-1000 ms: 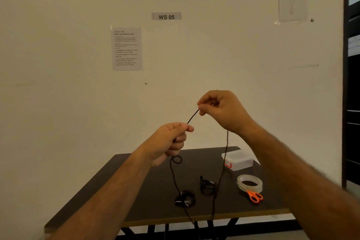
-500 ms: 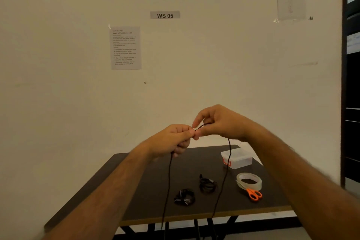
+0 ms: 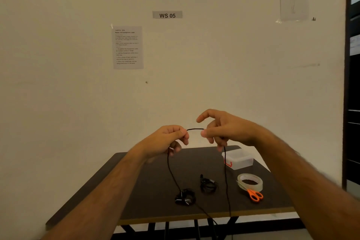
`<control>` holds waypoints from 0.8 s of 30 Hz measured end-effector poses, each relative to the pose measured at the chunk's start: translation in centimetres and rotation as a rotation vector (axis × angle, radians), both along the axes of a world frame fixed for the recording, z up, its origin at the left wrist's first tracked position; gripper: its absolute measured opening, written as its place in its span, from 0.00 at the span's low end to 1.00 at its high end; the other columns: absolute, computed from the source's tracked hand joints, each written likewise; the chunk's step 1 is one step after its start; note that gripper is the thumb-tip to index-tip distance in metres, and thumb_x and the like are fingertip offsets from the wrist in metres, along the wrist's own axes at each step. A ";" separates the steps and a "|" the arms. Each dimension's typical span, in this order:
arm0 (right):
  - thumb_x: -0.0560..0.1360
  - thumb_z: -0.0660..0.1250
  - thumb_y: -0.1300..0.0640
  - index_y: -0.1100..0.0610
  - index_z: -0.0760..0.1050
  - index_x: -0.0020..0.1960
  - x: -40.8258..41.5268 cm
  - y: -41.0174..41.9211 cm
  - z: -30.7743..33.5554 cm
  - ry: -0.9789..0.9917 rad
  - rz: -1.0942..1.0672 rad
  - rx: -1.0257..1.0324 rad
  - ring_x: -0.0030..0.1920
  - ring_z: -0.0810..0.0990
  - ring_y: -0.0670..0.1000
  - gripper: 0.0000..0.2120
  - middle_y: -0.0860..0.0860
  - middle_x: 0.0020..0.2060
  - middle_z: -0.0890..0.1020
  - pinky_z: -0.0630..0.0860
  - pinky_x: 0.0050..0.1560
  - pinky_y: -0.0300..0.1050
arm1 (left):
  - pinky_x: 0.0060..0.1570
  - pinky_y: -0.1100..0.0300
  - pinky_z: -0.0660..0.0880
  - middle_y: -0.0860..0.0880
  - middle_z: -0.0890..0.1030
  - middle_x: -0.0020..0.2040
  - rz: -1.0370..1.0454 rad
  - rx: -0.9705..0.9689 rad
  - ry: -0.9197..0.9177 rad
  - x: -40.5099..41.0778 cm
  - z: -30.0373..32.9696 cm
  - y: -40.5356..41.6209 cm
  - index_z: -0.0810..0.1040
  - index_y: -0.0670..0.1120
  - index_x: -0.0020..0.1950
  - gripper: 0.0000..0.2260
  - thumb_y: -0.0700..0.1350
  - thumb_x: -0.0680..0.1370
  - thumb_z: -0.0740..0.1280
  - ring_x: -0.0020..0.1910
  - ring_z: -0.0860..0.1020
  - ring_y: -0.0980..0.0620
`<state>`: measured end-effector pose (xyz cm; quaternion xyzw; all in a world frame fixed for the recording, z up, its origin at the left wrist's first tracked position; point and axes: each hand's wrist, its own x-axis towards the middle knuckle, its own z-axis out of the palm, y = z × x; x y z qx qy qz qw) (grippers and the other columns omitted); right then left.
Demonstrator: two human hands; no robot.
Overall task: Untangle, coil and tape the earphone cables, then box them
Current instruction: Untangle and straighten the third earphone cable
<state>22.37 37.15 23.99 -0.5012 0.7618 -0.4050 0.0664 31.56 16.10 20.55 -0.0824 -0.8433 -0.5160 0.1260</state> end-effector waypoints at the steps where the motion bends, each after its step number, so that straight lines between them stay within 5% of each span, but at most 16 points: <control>1: 0.77 0.70 0.57 0.52 0.72 0.61 0.1 -0.4 -0.2 0.030 -0.001 0.024 0.28 0.75 0.48 0.14 0.50 0.30 0.78 0.78 0.35 0.41 | 0.35 0.63 0.72 0.53 0.82 0.41 -0.005 -0.007 -0.007 -0.1 0.1 0.4 0.79 0.45 0.47 0.12 0.48 0.84 0.59 0.34 0.75 0.56; 6: 0.76 0.70 0.56 0.54 0.81 0.43 0.4 -1.5 -0.2 0.357 -0.160 -0.143 0.31 0.75 0.42 0.04 0.45 0.31 0.79 0.75 0.40 0.40 | 0.42 0.60 0.76 0.49 0.83 0.50 -0.122 -0.038 -0.063 0.1 -0.1 1.2 0.77 0.45 0.51 0.10 0.48 0.84 0.59 0.43 0.80 0.54; 10: 0.76 0.70 0.56 0.55 0.80 0.41 0.4 -1.3 0.2 0.293 -0.253 -0.328 0.28 0.68 0.43 0.06 0.43 0.24 0.72 0.73 0.39 0.45 | 0.40 0.59 0.77 0.45 0.83 0.51 -0.176 -0.006 -0.122 0.1 -0.9 0.4 0.76 0.44 0.51 0.12 0.46 0.85 0.56 0.43 0.81 0.52; 13: 0.76 0.70 0.56 0.54 0.80 0.41 0.4 -1.1 0.3 0.296 -0.248 -0.291 0.29 0.69 0.45 0.06 0.44 0.24 0.72 0.76 0.40 0.48 | 0.43 0.57 0.78 0.45 0.82 0.46 -0.183 -0.038 -0.158 0.0 -1.6 -0.6 0.76 0.44 0.49 0.12 0.44 0.85 0.56 0.43 0.81 0.51; 17: 0.78 0.67 0.55 0.54 0.79 0.44 0.1 -1.0 0.3 0.371 -0.358 -0.329 0.29 0.70 0.43 0.05 0.45 0.27 0.74 0.73 0.36 0.41 | 0.38 0.56 0.75 0.48 0.70 0.34 -0.211 0.176 -0.187 -0.2 -1.9 -1.0 0.73 0.45 0.44 0.12 0.43 0.85 0.55 0.32 0.70 0.53; 21: 0.80 0.63 0.60 0.58 0.76 0.47 -1.6 0.2 0.4 0.106 -0.432 -0.449 0.28 0.74 0.47 0.05 0.52 0.32 0.76 0.79 0.32 0.45 | 0.26 0.63 0.59 0.51 0.61 0.32 -0.091 0.225 -0.125 -0.1 -1.0 -1.2 0.72 0.47 0.43 0.12 0.45 0.84 0.55 0.28 0.58 0.55; 24: 0.79 0.64 0.63 0.57 0.74 0.58 -2.2 0.9 -0.4 -0.262 -0.183 -0.383 0.26 0.74 0.48 0.08 0.57 0.38 0.79 0.80 0.34 0.47 | 0.24 0.64 0.51 0.52 0.60 0.31 -0.035 0.203 -0.075 -0.1 0.1 -0.7 0.72 0.45 0.46 0.11 0.45 0.84 0.55 0.27 0.55 0.56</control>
